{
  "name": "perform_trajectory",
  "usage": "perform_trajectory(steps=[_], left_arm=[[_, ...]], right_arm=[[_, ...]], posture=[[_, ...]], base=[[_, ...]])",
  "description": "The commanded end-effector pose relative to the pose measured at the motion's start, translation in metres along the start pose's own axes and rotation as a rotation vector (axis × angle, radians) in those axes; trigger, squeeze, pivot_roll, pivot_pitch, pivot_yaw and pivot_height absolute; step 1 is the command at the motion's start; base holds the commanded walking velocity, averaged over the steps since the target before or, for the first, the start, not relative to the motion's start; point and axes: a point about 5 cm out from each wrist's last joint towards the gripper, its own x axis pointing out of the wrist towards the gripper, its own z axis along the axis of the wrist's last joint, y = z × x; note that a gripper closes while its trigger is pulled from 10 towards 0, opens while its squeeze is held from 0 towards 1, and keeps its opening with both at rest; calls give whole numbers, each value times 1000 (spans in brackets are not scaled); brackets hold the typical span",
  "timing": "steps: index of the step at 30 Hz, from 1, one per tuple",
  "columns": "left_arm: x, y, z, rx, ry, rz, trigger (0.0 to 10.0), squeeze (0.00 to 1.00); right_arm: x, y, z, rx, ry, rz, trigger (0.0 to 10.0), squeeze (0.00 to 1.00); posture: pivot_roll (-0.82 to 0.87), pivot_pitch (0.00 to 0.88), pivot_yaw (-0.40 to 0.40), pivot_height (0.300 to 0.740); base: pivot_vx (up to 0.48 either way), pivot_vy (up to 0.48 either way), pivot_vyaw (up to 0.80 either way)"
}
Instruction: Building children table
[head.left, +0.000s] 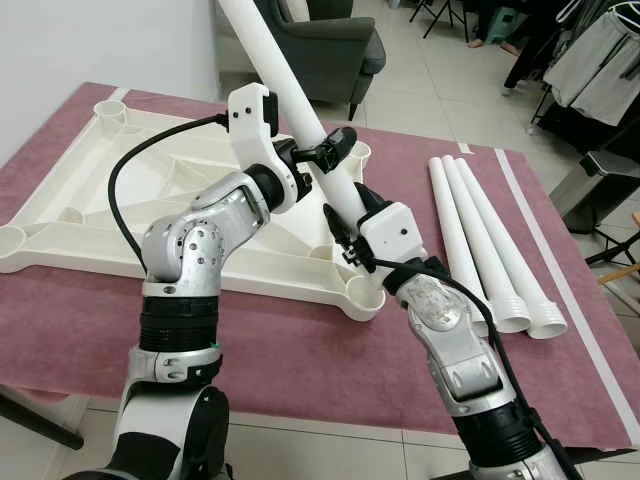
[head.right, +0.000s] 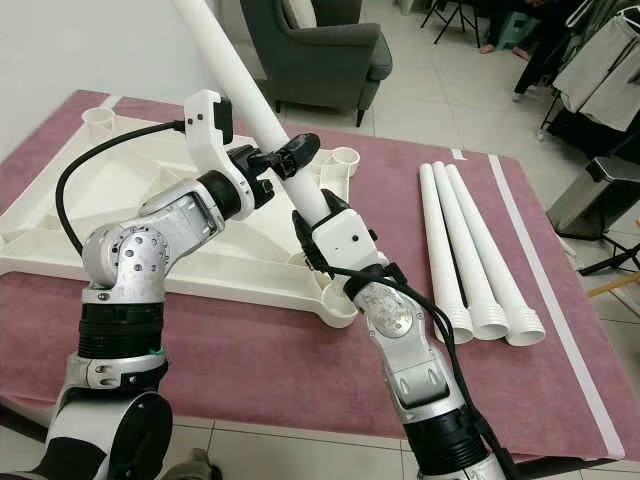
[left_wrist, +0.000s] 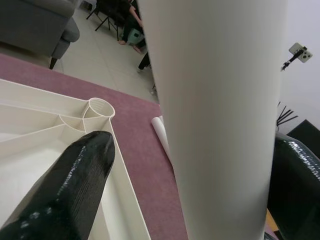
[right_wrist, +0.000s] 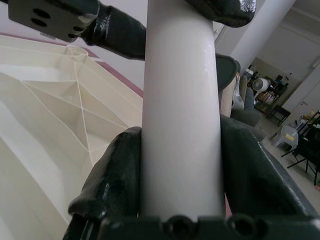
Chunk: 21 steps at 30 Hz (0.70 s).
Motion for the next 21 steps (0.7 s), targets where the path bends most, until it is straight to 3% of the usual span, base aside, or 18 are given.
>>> perform_trajectory(steps=[1,7,8,9,10,21], left_arm=[[1,-1,2,18,1,15,10000,0],[1,-2,1,-26,0,-5,10000,0],[1,-4,1,-36,-1,-15,3608,0],[2,-8,0,-55,0,-34,1294,0],[2,-11,0,-65,2,-58,0,0],[-3,-32,-3,-30,-3,-196,0,0]], right_arm=[[2,-13,8,-17,-39,-76,10000,0],[2,-11,8,-11,-38,-62,10000,0],[2,-9,8,-8,-37,-47,10000,0],[2,-5,7,-6,-36,-33,10000,0],[2,-2,6,-3,-33,-23,10000,0],[6,2,-7,-16,60,-32,10000,0]], posture=[[125,0,-41,740],[126,0,-43,740],[126,0,-43,740],[125,0,-44,740],[125,0,-44,740],[125,0,-47,740]], base=[[0,0,0],[0,0,0],[0,0,0],[0,0,0],[0,0,0],[0,0,0]])
